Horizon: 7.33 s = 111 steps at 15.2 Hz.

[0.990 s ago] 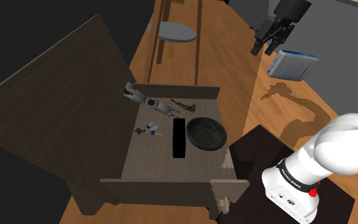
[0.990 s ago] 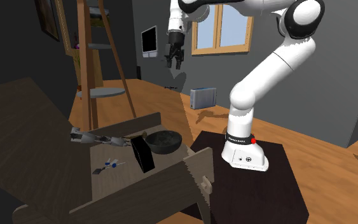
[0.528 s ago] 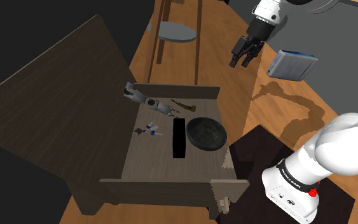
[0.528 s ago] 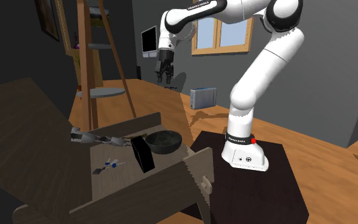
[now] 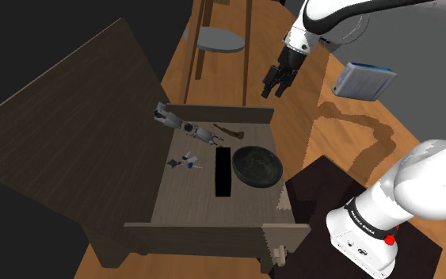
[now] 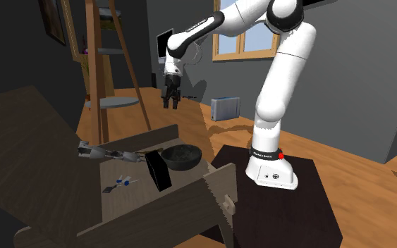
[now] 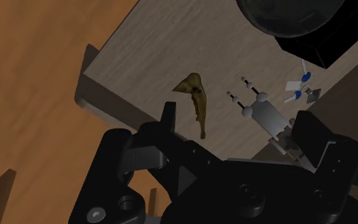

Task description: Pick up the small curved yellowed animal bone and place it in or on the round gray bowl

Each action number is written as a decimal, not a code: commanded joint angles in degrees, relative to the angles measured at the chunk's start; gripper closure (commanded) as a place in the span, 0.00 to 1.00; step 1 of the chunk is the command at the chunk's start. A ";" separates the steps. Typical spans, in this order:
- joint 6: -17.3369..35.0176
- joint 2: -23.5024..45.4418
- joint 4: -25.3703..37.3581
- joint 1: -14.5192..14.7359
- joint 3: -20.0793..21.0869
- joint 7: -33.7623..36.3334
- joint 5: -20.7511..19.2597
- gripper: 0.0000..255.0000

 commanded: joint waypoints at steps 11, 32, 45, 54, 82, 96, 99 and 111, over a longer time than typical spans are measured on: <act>8.73 27.25 12.46 1.82 0.27 -14.79 11.51 0.00; 14.66 38.52 15.94 3.80 0.83 -20.40 17.17 1.00; 11.17 34.78 16.28 4.08 0.51 -17.59 15.25 1.00; 32.32 30.48 3.98 18.69 -6.38 1.78 -12.94 0.00; 33.83 32.57 4.50 18.60 -6.28 1.13 -12.09 1.00; 24.02 23.91 5.83 19.50 -7.50 3.07 -15.10 1.00; 21.83 22.30 6.44 19.59 -7.61 3.39 -15.61 1.00; 14.63 15.65 7.10 20.21 -7.39 5.37 -17.57 1.00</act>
